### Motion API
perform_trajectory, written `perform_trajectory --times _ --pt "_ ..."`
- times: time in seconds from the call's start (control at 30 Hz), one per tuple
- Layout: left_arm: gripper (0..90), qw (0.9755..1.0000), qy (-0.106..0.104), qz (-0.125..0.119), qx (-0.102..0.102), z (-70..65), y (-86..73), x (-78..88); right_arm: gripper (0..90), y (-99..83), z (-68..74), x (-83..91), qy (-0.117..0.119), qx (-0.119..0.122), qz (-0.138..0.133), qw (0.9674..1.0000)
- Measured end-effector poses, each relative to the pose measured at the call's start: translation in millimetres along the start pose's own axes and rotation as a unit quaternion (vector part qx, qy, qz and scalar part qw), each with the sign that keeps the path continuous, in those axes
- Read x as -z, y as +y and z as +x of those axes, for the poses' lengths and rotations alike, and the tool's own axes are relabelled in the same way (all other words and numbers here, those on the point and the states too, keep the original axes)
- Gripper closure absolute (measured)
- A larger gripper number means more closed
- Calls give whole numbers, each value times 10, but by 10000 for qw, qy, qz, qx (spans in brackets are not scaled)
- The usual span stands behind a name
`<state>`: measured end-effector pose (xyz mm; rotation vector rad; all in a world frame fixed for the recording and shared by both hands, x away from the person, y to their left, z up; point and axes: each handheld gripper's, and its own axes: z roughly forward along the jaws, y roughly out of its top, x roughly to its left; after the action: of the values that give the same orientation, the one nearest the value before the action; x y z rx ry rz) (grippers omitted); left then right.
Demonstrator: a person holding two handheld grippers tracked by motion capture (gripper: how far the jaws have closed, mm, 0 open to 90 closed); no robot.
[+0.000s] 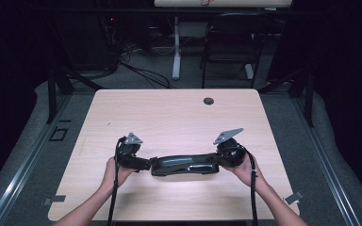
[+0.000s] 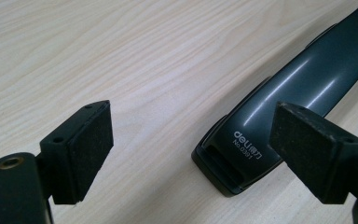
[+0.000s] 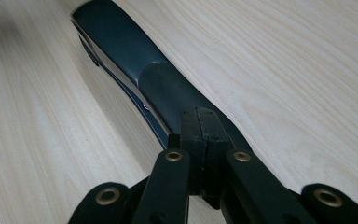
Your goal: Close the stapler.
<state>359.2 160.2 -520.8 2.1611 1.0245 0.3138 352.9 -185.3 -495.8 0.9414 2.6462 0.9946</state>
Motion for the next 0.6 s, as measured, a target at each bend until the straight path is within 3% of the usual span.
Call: perform_trajectory --times 0.23,0.5,0.6 --pt "135 10000 -6 33 -13 2 -1 -1 900 4 17 -20 147 -33 0 9999" --pt "137 10000 9 31 -25 -7 -1 -4 900 4 46 -59 86 -7 95 9999" --pt "136 10000 22 9 -19 -11 -3 -6 900 -6 30 -61 241 -119 6 9996"
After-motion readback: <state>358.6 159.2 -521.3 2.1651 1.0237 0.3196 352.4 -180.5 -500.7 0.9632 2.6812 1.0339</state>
